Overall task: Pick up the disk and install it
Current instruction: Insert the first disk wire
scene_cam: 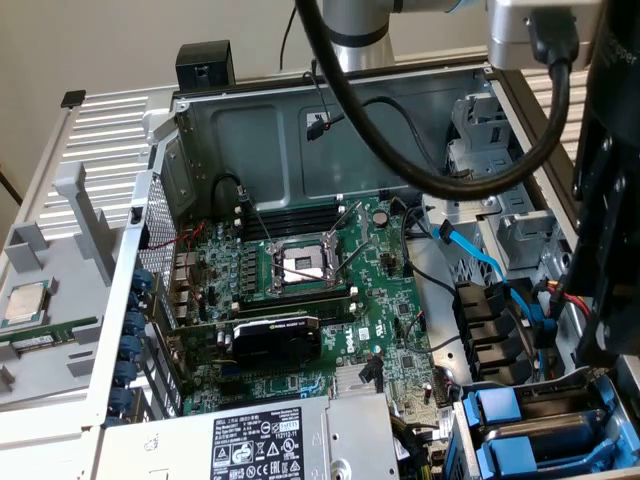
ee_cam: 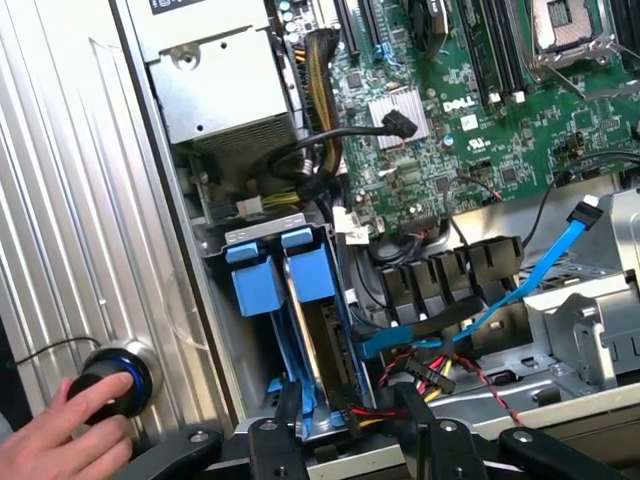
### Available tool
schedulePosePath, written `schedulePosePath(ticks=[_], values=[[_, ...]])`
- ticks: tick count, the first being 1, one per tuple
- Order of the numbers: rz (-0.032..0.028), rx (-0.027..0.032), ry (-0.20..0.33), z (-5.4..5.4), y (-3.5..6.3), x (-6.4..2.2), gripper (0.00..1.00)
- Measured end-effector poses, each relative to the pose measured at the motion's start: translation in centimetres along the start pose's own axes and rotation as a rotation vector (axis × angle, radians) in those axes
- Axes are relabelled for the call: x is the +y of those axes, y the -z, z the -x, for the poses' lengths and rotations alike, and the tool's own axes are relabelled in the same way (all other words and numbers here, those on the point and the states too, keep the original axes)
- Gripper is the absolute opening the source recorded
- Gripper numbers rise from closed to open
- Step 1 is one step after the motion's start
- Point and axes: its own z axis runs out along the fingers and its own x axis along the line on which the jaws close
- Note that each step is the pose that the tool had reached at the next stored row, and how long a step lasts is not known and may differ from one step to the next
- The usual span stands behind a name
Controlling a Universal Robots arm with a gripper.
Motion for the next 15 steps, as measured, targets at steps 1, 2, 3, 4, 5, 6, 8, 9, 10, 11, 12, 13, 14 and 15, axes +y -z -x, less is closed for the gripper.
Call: schedulePosePath(ticks=[1, 2, 3, 4, 5, 6, 8, 9, 10, 11, 12, 13, 14, 15], values=[[0.0017, -0.0059, 0.000, -0.13, -0.01, -0.03, 0.49], [0.0050, -0.0173, 0.001, -0.33, -0.01, -0.06, 0.49], [0.0060, -0.0213, 0.005, -0.38, -0.01, -0.04, 0.49], [0.0067, -0.0236, 0.012, -0.40, 0.00, 0.00, 0.49], [0.0074, -0.0258, 0.020, -0.43, 0.00, 0.05, 0.49], [0.0078, -0.0276, 0.028, -0.47, 0.00, 0.12, 0.49], [0.0087, -0.0307, 0.046, -0.56, 0.00, 0.25, 0.49], [0.0091, -0.0323, 0.054, -0.59, -0.01, 0.30, 0.49], [0.0098, -0.0344, 0.063, -0.64, -0.02, 0.36, 0.49], [0.0105, -0.0373, 0.071, -0.68, -0.06, 0.42, 0.49], [0.0113, -0.0404, 0.080, -0.72, -0.15, 0.47, 0.49], [0.0121, -0.0436, 0.090, -0.75, -0.31, 0.52, 0.49], [0.0129, -0.0462, 0.101, -0.79, -0.45, 0.55, 0.49], [0.0134, -0.0482, 0.107, -0.85, -0.58, 0.56, 0.49]])
